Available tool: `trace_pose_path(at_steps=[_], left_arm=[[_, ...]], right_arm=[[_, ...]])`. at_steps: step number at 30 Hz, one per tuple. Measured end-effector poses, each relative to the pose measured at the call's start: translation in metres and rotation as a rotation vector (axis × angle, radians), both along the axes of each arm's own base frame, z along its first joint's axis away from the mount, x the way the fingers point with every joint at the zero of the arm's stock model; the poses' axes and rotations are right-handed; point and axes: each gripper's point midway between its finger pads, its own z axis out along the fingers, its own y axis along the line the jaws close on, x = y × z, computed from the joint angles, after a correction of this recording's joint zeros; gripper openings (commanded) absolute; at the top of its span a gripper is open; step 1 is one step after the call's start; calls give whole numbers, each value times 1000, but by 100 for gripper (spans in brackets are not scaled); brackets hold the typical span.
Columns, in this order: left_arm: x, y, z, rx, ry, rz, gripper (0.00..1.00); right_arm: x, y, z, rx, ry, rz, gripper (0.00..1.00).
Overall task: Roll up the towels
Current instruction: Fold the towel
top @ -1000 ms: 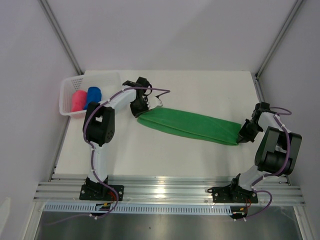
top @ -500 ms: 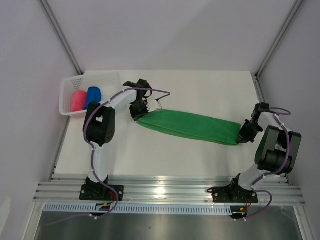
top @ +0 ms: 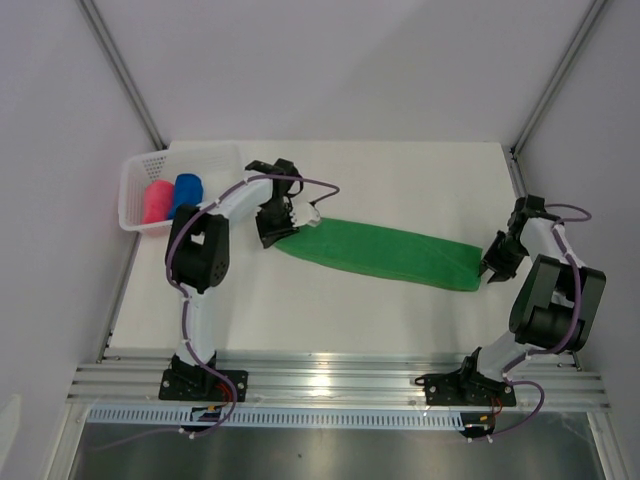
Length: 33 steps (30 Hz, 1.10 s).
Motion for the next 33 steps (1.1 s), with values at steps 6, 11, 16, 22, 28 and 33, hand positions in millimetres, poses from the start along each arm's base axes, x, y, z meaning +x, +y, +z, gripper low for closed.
trace_pose_path(at_steps=[6, 11, 16, 22, 28, 33], left_arm=[[24, -15, 34, -71, -86, 91, 44], [40, -26, 44, -119, -148, 218, 46], [33, -24, 20, -89, -99, 308, 49], [20, -14, -10, -12, -37, 368, 51], [17, -12, -16, 8, -22, 392, 49], [11, -14, -19, -6, 7, 394, 50]], right_arm=[[18, -10, 29, -58, -108, -7, 35], [17, -6, 15, -34, -100, -19, 38], [-2, 5, -15, 22, -27, -39, 38], [-13, 14, -32, 63, 9, -67, 31], [-10, 15, -33, 92, -14, -91, 7], [-10, 14, -34, 127, -29, -117, 0]])
